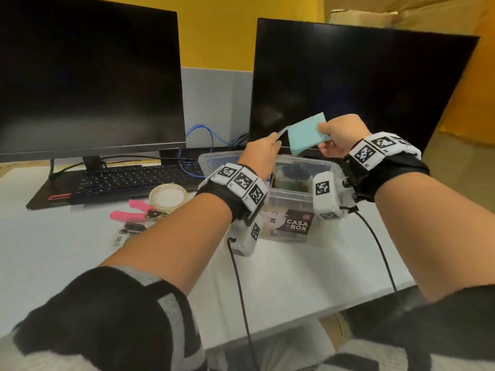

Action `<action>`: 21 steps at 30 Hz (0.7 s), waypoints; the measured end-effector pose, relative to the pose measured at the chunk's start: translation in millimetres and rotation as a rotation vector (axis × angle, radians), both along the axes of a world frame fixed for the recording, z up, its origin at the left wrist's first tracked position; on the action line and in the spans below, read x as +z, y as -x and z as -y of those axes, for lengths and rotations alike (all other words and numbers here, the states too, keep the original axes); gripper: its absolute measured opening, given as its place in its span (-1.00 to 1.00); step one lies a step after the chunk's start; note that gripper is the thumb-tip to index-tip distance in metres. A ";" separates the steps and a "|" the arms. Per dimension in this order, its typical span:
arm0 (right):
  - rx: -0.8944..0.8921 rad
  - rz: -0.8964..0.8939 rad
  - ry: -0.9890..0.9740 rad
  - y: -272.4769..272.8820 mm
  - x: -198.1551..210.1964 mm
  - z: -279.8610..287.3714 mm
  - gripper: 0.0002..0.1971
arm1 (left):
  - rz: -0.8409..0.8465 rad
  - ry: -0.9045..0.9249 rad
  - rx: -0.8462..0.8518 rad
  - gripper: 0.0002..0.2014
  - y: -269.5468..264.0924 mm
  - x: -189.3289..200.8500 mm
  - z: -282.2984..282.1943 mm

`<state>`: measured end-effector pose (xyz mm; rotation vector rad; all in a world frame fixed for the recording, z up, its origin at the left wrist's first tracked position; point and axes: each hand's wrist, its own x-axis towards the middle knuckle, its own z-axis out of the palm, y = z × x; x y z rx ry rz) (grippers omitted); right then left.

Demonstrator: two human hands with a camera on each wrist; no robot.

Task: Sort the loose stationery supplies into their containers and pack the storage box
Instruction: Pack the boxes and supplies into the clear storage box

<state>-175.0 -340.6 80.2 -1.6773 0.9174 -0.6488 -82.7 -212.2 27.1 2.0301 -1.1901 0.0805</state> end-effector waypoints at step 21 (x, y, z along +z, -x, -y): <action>0.042 -0.495 0.493 36.1 -15.7 37.2 -0.82 | 0.040 -0.081 -0.019 -0.64 21.1 -29.7 48.4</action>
